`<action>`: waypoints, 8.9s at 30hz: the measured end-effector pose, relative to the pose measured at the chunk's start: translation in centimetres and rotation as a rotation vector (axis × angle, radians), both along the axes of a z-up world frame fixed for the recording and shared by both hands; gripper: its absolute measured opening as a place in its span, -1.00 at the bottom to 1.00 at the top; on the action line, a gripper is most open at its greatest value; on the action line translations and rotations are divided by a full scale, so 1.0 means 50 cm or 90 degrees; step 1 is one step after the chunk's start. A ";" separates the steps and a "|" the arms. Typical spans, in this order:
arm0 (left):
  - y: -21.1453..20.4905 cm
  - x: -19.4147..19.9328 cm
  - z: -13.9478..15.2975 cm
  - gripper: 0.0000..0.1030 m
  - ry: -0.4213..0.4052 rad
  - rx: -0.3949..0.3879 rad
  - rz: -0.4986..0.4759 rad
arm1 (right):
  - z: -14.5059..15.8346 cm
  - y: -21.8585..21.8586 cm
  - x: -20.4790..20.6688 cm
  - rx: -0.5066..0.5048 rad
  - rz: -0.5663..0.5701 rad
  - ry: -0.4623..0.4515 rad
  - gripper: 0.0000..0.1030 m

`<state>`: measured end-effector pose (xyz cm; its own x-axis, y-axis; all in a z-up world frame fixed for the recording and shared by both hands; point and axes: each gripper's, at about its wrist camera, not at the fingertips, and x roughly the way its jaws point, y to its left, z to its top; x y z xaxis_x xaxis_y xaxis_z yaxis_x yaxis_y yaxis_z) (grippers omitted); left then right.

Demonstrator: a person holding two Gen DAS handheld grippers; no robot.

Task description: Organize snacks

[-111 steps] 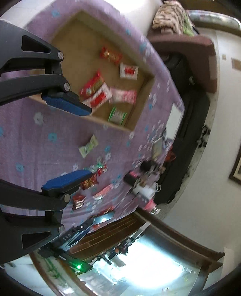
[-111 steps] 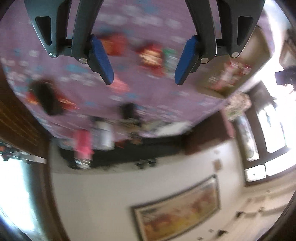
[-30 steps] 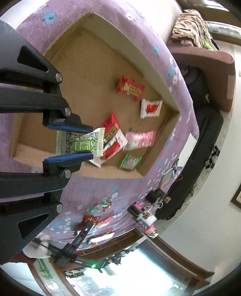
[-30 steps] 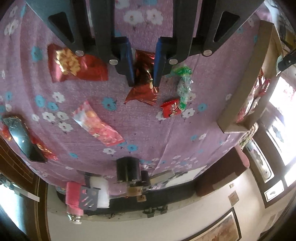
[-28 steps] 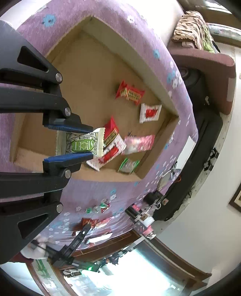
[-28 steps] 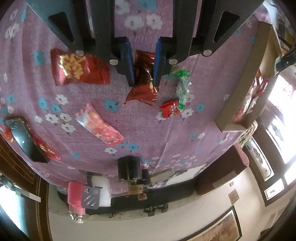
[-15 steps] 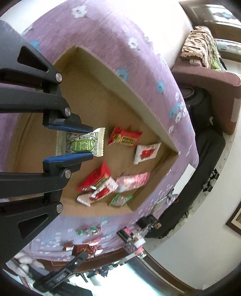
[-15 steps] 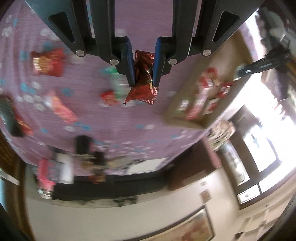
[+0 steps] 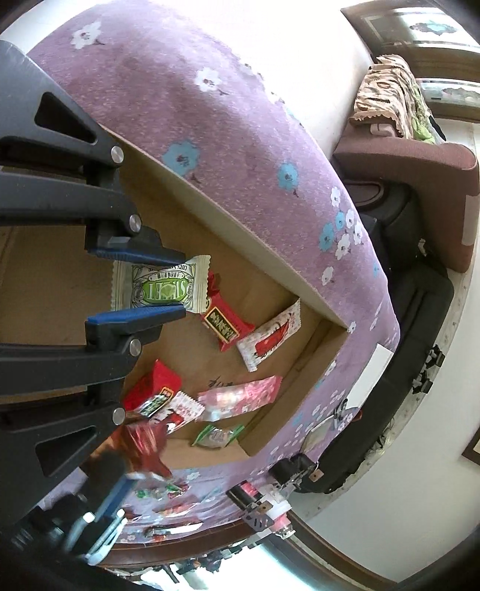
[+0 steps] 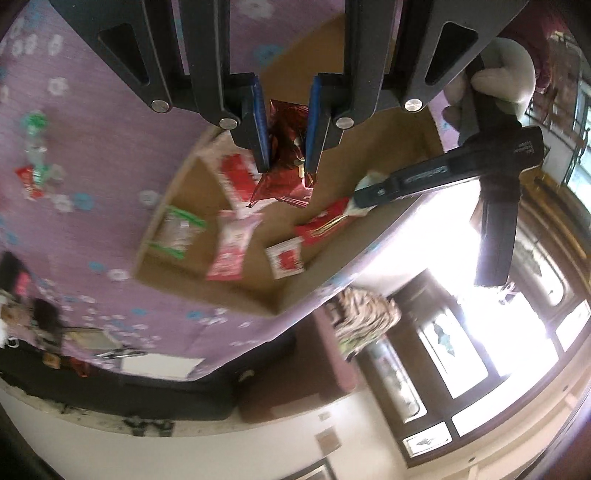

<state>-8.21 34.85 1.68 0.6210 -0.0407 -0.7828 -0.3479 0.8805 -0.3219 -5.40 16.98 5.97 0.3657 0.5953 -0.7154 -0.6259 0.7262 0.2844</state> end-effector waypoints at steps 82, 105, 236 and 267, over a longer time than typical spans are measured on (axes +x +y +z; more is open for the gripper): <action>-0.433 -0.025 0.061 0.13 0.005 0.094 -0.241 | -0.087 -0.692 0.153 0.064 -0.413 0.044 0.06; -0.554 0.166 0.034 0.12 0.021 0.056 -0.265 | -0.075 -0.558 0.083 -0.084 -0.229 -0.007 0.40; 0.005 -0.122 0.031 -0.26 -0.078 -0.062 0.051 | 0.014 -0.039 -0.025 0.011 -0.066 0.050 -0.49; -0.074 -0.140 0.080 0.03 -0.092 -0.062 0.010 | 0.004 -0.168 -0.087 0.045 -0.100 -0.021 0.09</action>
